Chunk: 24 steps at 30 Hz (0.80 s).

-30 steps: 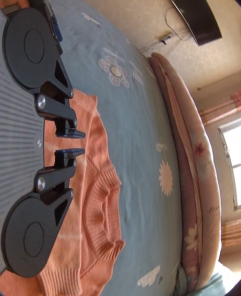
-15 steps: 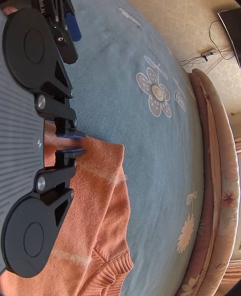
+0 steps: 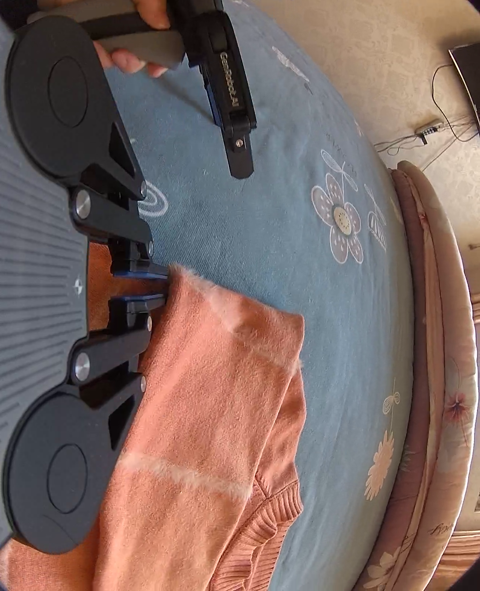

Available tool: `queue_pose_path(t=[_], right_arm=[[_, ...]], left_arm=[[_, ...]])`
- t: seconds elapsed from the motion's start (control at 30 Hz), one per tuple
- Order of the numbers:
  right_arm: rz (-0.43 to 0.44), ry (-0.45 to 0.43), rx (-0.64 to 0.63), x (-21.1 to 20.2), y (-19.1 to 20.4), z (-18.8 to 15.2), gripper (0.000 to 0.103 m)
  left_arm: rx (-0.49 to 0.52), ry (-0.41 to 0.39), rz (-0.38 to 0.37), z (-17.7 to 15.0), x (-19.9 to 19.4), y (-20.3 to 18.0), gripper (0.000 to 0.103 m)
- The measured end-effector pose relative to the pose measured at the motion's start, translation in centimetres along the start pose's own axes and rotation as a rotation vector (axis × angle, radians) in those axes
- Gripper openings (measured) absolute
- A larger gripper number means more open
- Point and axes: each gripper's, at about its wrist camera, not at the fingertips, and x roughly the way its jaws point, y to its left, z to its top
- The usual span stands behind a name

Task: Fold clothes

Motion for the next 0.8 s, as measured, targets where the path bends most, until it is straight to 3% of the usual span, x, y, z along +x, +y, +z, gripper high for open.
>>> queue_pose_path(t=[0.23,0.33,0.47,0.57,0.8], right_arm=[[-0.111,-0.054,0.064,-0.5,0.0,-0.9,0.011],[-0.090,-0.032,0.125,1.2,-0.6,-0.7,0.010],[-0.131,-0.029,0.060,1.9,0.5,-0.2,0.009],[-0.120,-0.010,0.105,1.1,0.1,0.0,0.009],[-0.098,-0.075,0.204,0.1,-0.4,-0.5,0.010]], left_arm=[[-0.010,0.002,-0.009,0.0,0.0,0.0,0.096],[-0.003,-0.001,-0.019,0.0,-0.1,-0.2,0.096],[-0.012,0.005,-0.014,0.0,0.2,-0.1,0.096],[0.001,0.005,-0.013,-0.1,0.1,-0.3,0.096],[0.019,0.012,-0.016,-0.1,0.1,-0.6,0.096]])
